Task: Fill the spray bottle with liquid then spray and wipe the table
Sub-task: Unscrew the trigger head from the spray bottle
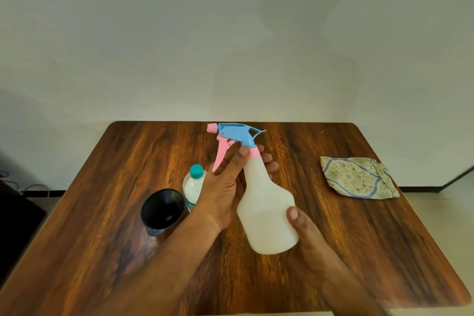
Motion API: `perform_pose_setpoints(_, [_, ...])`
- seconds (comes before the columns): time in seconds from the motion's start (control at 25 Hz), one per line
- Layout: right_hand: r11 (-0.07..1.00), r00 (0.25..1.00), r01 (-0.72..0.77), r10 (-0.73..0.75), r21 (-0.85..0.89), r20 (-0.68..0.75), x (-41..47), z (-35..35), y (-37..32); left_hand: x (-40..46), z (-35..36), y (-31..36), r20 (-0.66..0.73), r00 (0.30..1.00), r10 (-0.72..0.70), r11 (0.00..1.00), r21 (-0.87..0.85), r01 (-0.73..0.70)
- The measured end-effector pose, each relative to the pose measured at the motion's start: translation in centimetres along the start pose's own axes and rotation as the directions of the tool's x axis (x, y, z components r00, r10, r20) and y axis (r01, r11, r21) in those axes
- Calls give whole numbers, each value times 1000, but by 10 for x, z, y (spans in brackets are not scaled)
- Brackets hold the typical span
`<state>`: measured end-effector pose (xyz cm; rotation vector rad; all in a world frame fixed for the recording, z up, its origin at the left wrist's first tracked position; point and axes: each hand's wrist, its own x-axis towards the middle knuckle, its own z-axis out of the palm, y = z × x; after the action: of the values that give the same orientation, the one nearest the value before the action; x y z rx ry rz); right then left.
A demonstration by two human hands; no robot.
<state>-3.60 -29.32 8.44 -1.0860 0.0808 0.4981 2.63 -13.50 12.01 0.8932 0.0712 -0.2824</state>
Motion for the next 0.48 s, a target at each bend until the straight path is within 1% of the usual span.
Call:
perform_pose_setpoints(0.04, [995, 998, 43, -47, -94, -33, 1, 2, 0, 0, 1, -1, -13, 1000, 12, 1000, 7, -12])
perform_pose_setpoints(0.08, [964, 991, 97, -117, -247, -69, 1, 2, 0, 0, 2, -3, -24, 999, 36, 999, 31, -35])
perform_pose_setpoints(0.12, [906, 977, 139, -191, -400, -93, 1, 2, 0, 0, 2, -4, -29, 998, 61, 997, 55, -59])
perform_pose_setpoints(0.16, [863, 965, 165, -241, -478, -101, 1, 1, -1, -1, 3, -6, -29, 997, 78, 995, 64, -76])
perform_pose_setpoints(0.2, [861, 965, 171, -245, -478, -96, 1, -1, -1, -2, 4, -5, -31, 996, 87, 995, 57, -85])
perform_pose_setpoints(0.24, [906, 976, 156, -203, -393, -80, 0, -3, -1, -2, 5, -3, -28, 996, 86, 996, 32, -85])
perform_pose_setpoints(0.28, [965, 990, 107, -125, -240, -61, -1, -6, -1, -3, 7, 0, -17, 997, 79, 997, -7, -79])
perform_pose_setpoints(0.32, [998, 999, 28, -30, -65, -31, -3, -7, -2, -3, 9, 3, -2, 998, 68, 997, -47, -68])
perform_pose_setpoints(0.36, [993, 997, -69, 66, 95, 29, -4, -9, -2, -4, 11, 6, 13, 998, 57, 996, -75, -56])
perform_pose_setpoints(0.4, [961, 983, -165, 144, 220, 111, -6, -13, 0, -3, 12, 8, 25, 998, 50, 995, -90, -47])
perform_pose_setpoints(0.44, [927, 967, -234, 189, 294, 173, -9, -13, 2, -3, 14, 10, 34, 998, 49, 994, -97, -45])
perform_pose_setpoints(0.48, [907, 960, -258, 202, 334, 194, -10, -11, 3, -2, 14, 10, 36, 998, 53, 994, -98, -50])
